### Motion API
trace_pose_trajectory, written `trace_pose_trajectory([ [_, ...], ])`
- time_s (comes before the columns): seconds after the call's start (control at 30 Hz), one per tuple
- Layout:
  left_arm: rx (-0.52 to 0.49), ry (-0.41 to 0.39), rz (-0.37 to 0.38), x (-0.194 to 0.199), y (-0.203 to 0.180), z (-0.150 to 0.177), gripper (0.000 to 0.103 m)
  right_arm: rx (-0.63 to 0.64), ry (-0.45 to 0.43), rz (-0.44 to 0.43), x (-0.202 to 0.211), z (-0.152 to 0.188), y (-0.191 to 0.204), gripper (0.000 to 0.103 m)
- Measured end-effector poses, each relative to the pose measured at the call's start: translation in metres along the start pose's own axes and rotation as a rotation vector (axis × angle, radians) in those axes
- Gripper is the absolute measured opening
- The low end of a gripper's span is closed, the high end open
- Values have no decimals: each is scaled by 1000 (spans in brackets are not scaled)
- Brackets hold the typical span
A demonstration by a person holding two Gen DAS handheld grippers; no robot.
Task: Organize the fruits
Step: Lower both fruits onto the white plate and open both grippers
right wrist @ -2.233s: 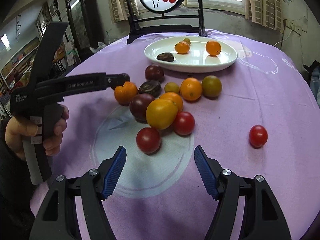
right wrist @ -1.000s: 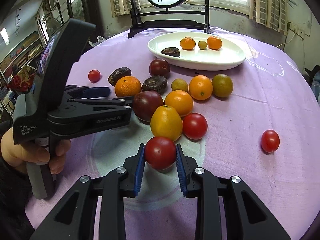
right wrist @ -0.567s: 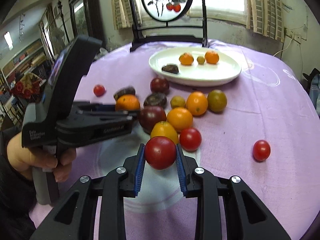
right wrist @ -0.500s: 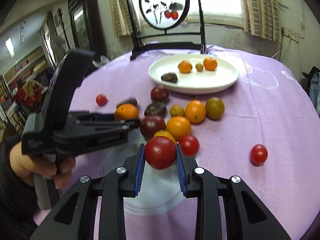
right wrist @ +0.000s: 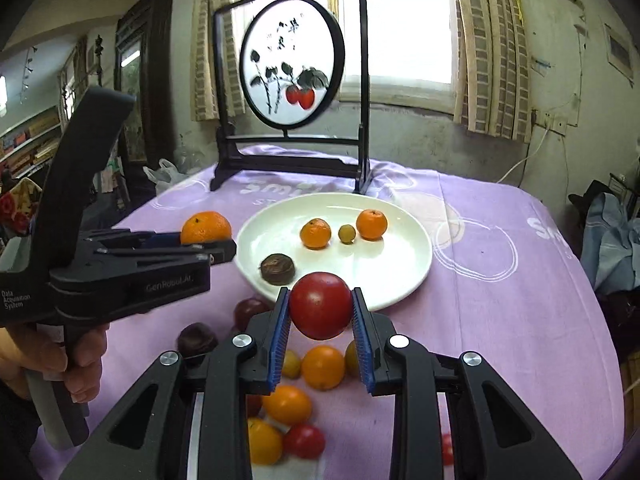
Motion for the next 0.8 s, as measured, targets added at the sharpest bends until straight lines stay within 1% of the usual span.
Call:
trace_pose_trajectory([
  [0.1,29,45,-12,-29,5,-9,42,-22,53,-6,-29,-3,-7,30],
  [0.2,33,70,-30,-51,8,-14,42,-34,98,-12,-53,-4,-12,30],
  [0.3,43,90,-35,-69,10,-17,42,-40,129,-10,-69,-5,-14,31],
  [0.33,54,100,-28,-75,11,-18,43,-46,133,-13,-75,-6,-14,34],
  [0.37,67,109,-16,-79,11,-19,45,-51,137,-16,-77,-7,-14,51],
  [0.4,79,113,-1,-81,11,-19,48,-57,130,-5,-77,-8,-15,61],
  [0.43,83,107,13,-80,9,-20,57,-59,117,3,-77,-9,-15,68],
  [0.47,79,96,16,-77,8,-20,63,-57,107,2,-75,-9,-15,68],
  [0.53,61,61,-3,-67,6,-20,74,-47,106,-13,-69,-7,-13,68],
  [0.63,33,31,-5,-51,7,-15,77,-70,95,-23,-57,-3,-17,68],
  [0.67,28,29,-3,-45,8,-12,80,-81,95,-34,-52,-1,-18,68],
  [0.73,29,19,-3,-32,14,-4,86,-89,96,-38,-45,5,-20,68],
  [0.8,36,4,-7,-20,21,7,87,-86,105,-40,-36,13,-19,68],
])
Point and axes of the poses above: each gripper's, at about its wrist camera, not at the fingertips, and x roughly against the way its jaws point, y to its left, z to its underside, the point moved 5 cm from there along -x, roughly the way its jaws point, and after that the axes turned 3 degrees about x, right-handed, at the moved point
